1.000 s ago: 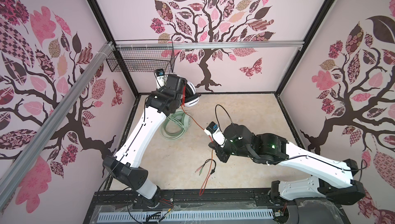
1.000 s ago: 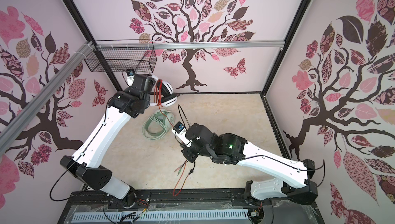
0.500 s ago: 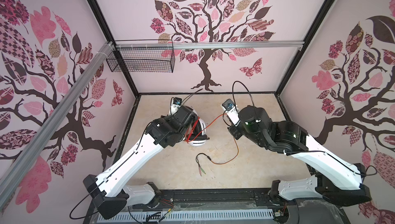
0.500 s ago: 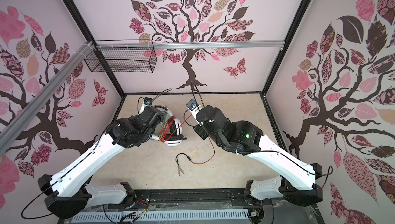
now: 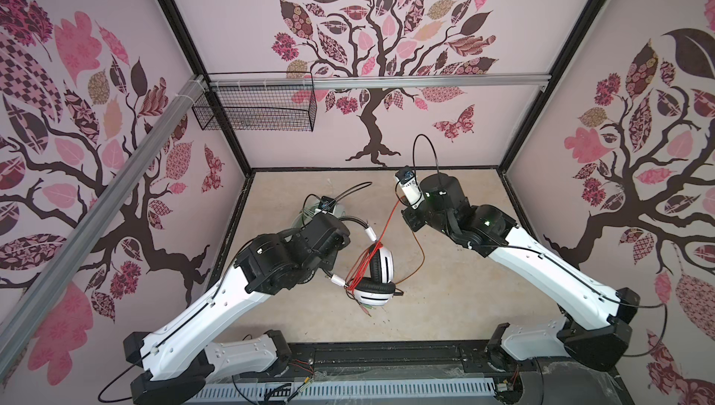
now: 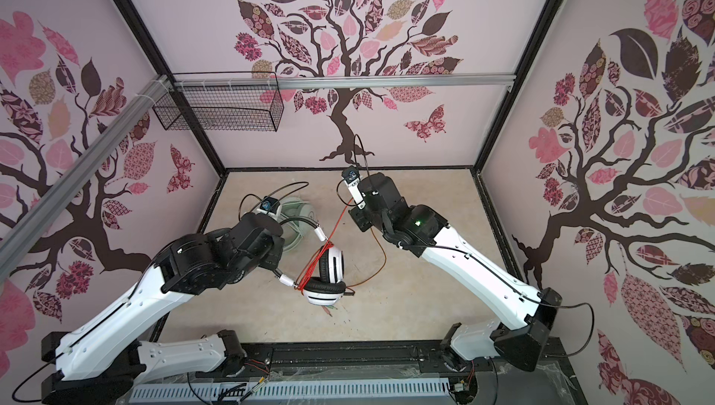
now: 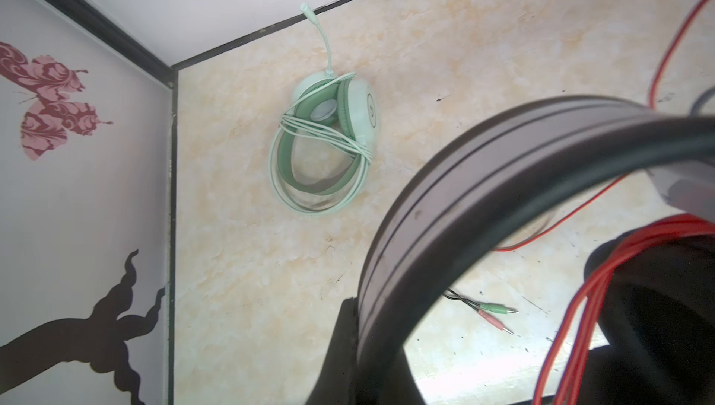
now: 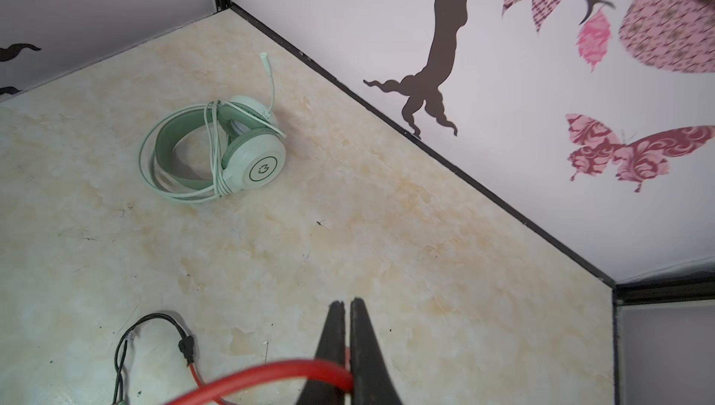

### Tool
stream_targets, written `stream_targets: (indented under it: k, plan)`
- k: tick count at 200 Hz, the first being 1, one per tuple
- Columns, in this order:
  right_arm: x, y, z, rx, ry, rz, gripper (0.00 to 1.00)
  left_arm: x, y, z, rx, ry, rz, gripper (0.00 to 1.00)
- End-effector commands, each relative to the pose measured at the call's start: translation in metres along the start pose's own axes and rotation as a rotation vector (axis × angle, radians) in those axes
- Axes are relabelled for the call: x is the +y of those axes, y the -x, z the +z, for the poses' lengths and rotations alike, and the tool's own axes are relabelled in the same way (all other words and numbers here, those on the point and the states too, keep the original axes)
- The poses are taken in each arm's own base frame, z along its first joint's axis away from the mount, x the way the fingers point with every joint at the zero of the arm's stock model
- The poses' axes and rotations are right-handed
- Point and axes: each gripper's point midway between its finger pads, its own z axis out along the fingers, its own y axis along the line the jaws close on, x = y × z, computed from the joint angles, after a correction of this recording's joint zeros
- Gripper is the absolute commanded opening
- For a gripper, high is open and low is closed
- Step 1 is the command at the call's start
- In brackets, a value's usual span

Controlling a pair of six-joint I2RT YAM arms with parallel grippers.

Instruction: Wrap the headphones

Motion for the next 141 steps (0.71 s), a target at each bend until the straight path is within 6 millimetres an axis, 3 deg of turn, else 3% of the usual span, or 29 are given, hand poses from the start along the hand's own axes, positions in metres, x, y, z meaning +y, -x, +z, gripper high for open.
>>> stream_targets:
  k: [1, 52, 71, 81, 93, 98, 121, 141]
  plan:
    - [0.005, 0.010, 0.019, -0.081, 0.120, 0.119, 0.00, -0.002, 0.032, -0.034, -0.098, -0.111, -0.141, 0.00]
    - [0.037, -0.019, 0.052, -0.111, 0.305, 0.187, 0.00, 0.010, 0.068, -0.063, -0.158, -0.104, -0.190, 0.00]
    - [0.051, -0.025, 0.060, -0.152, 0.389, 0.213, 0.07, 0.015, 0.085, -0.076, -0.197, -0.114, -0.216, 0.00]
    - [0.057, -0.027, 0.064, -0.173, 0.423, 0.230, 0.17, 0.017, 0.091, -0.079, -0.206, -0.122, -0.234, 0.00]
    - [0.062, -0.029, 0.069, -0.194, 0.454, 0.249, 0.42, 0.020, 0.097, -0.079, -0.199, -0.143, -0.268, 0.00]
    - [0.064, -0.031, 0.072, -0.197, 0.463, 0.256, 0.48, 0.021, 0.099, -0.079, -0.193, -0.157, -0.286, 0.00]
    - [0.074, -0.046, 0.089, -0.184, 0.501, 0.280, 0.63, 0.028, 0.107, -0.081, -0.193, -0.170, -0.327, 0.00]
    - [0.081, -0.064, 0.105, -0.175, 0.522, 0.305, 0.69, 0.031, 0.116, -0.088, -0.217, -0.174, -0.341, 0.00]
